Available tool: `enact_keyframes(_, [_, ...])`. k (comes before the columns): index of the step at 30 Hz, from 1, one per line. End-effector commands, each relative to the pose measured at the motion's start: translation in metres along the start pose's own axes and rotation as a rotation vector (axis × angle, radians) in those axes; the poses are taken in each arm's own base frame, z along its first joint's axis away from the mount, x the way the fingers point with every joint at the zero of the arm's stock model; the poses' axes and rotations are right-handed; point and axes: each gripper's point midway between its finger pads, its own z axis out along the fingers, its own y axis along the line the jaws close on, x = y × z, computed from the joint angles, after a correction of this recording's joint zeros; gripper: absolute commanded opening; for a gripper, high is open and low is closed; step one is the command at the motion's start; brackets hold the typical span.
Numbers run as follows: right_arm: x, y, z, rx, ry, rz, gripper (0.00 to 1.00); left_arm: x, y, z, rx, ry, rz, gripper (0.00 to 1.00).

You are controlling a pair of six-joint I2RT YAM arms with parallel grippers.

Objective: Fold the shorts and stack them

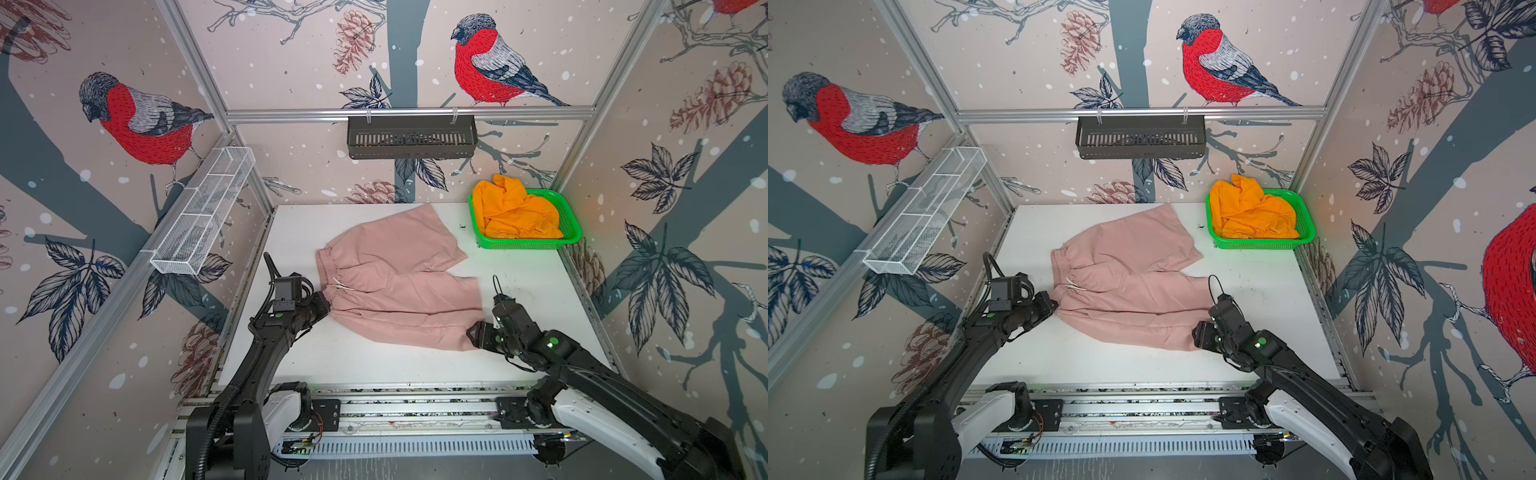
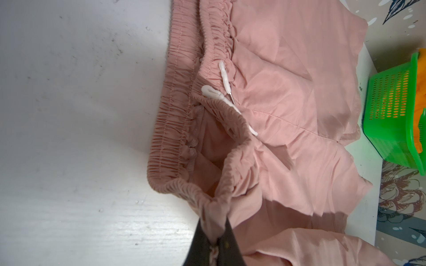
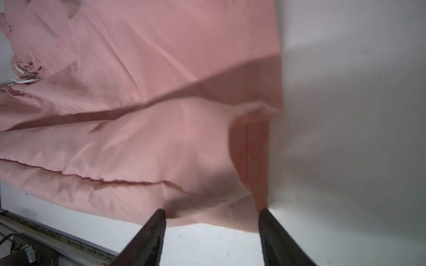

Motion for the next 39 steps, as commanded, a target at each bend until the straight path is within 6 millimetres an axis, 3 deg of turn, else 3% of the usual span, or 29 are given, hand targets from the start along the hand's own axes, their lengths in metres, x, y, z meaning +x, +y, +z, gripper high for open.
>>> enact_keyframes(1, [0.009,0.002,0.003,-0.06,-0.031,0.21,0.65,-0.005,-0.002,0.0,0.007,-0.022,0.002,0.0])
enact_keyframes(14, [0.028,-0.02,0.024,-0.111,-0.092,0.382,0.66,-0.007,-0.004,-0.003,0.013,-0.037,0.007,0.0])
enact_keyframes(17, [0.023,-0.027,0.025,-0.094,-0.138,0.38,0.65,-0.007,-0.004,-0.003,0.011,-0.039,0.007,0.0])
enact_keyframes(20, [0.015,-0.028,0.024,-0.101,-0.188,0.378,0.5,-0.007,-0.004,-0.003,0.013,-0.037,0.008,0.0])
enact_keyframes(22, [0.01,-0.026,0.022,-0.1,-0.21,0.358,0.3,-0.008,-0.005,-0.004,0.013,-0.044,0.009,0.0])
enact_keyframes(25, [-0.005,-0.025,0.004,-0.05,-0.265,0.3,0.03,-0.012,-0.007,-0.008,0.01,-0.055,0.017,0.0])
enact_keyframes(26, [-0.011,-0.024,-0.004,-0.027,-0.283,0.274,0.02,-0.014,-0.008,-0.009,0.006,-0.057,0.022,0.0])
enact_keyframes(32, [-0.058,-0.003,-0.079,0.066,-0.416,0.125,0.0,-0.03,-0.026,-0.031,0.004,-0.069,0.071,0.0])
enact_keyframes(34, [-0.063,0.007,-0.092,0.061,-0.411,0.098,0.01,-0.035,-0.033,-0.039,0.017,-0.083,0.084,0.0])
enact_keyframes(36, [-0.052,0.019,-0.086,-0.003,-0.333,0.102,0.04,-0.036,-0.035,-0.041,0.035,-0.105,0.093,0.0])
enact_keyframes(38, [-0.031,0.027,-0.066,-0.071,-0.235,0.113,0.32,-0.032,-0.034,-0.037,0.041,-0.095,0.089,0.0])
enact_keyframes(39, [-0.017,0.028,-0.052,-0.096,-0.173,0.106,0.38,-0.029,-0.032,-0.034,0.045,-0.083,0.083,0.0])
